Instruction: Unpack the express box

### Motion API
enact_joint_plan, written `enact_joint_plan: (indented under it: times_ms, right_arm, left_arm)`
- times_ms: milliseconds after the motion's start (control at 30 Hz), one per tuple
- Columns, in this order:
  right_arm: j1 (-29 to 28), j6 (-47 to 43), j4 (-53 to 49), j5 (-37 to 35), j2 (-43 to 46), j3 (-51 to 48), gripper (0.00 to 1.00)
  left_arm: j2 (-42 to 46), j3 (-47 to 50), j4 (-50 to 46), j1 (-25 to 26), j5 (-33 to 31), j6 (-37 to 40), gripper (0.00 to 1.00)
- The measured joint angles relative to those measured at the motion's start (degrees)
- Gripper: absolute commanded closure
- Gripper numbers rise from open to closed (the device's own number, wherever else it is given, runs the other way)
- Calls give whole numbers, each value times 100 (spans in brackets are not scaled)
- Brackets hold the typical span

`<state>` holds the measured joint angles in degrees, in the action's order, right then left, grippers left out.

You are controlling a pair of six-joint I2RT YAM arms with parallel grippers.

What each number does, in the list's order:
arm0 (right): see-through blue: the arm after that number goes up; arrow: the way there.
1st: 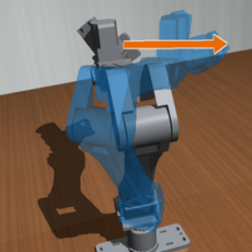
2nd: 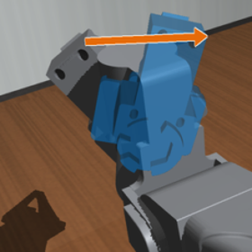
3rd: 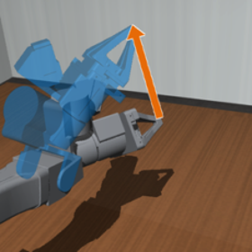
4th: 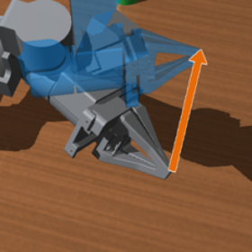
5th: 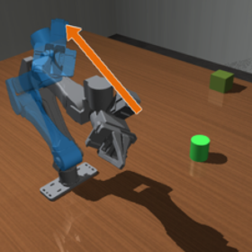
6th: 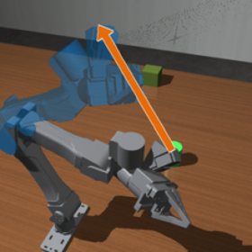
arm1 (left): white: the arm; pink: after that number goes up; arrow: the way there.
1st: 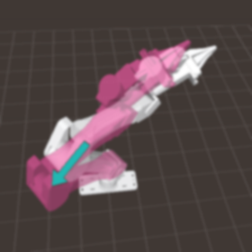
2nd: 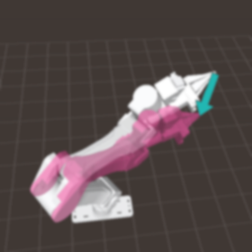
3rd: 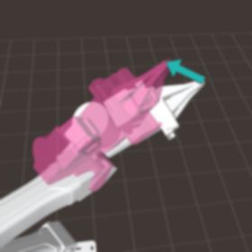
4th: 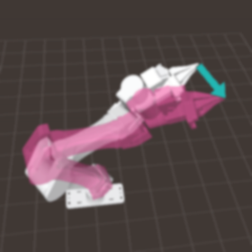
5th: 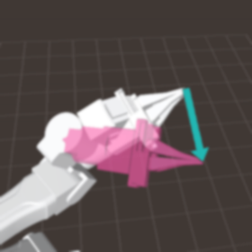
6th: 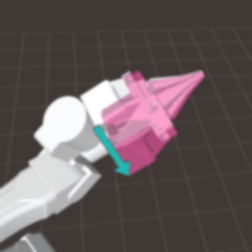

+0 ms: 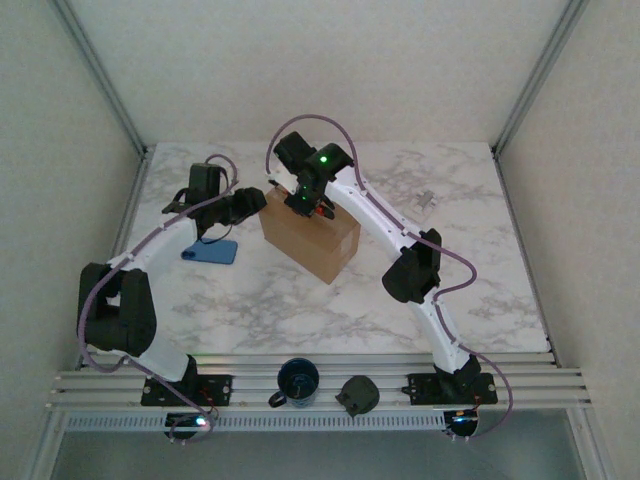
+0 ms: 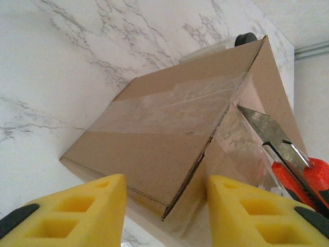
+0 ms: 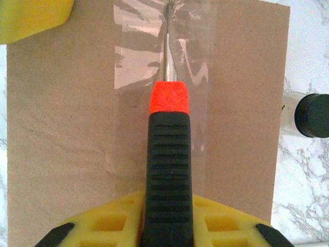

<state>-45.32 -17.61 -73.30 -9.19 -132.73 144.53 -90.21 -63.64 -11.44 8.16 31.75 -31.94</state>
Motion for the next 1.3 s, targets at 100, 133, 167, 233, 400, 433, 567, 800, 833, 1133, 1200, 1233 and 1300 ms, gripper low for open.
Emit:
enact_joint_plan:
  times_ms: [100,133,167,233,400,433,567,800,833,1133,1200,1233,1300]
  right_arm:
    - [0,-2,-11,0,0,0,100]
    - [0,0,-20,0,0,0,100]
    - [0,0,-31,-2,2,-7,100]
    - [0,0,-59,-4,20,-35,100]
    - [2,2,-131,-31,109,-155,100]
    - [2,4,-160,-48,129,-175,100]
    - [2,22,-249,-114,219,-269,100]
    - [2,94,-402,-131,350,-400,100]
    - [2,129,-422,-131,352,-398,100]
    - [0,549,-627,-109,245,-155,100]
    - [0,623,-699,-107,186,-42,100]
    - [0,651,-732,-105,157,11,100]
    - [0,697,-782,-74,114,90,100]
  left_arm:
    - [0,0,0,0,-2,0,57]
    - [0,0,0,0,-2,0,58]
    - [0,0,0,0,-2,0,57]
    - [0,0,0,0,-2,0,58]
    - [0,0,-11,26,0,0,57]
    - [0,0,-13,37,0,0,58]
    - [0,0,-13,63,2,2,57]
    - [-2,2,-13,76,2,0,58]
    - [-4,2,-11,76,2,0,58]
    - [-17,13,35,76,24,-2,57]
    - [-15,22,48,76,24,-4,57]
    - [-15,28,55,76,24,-4,57]
    - [2,48,74,76,22,-7,57]
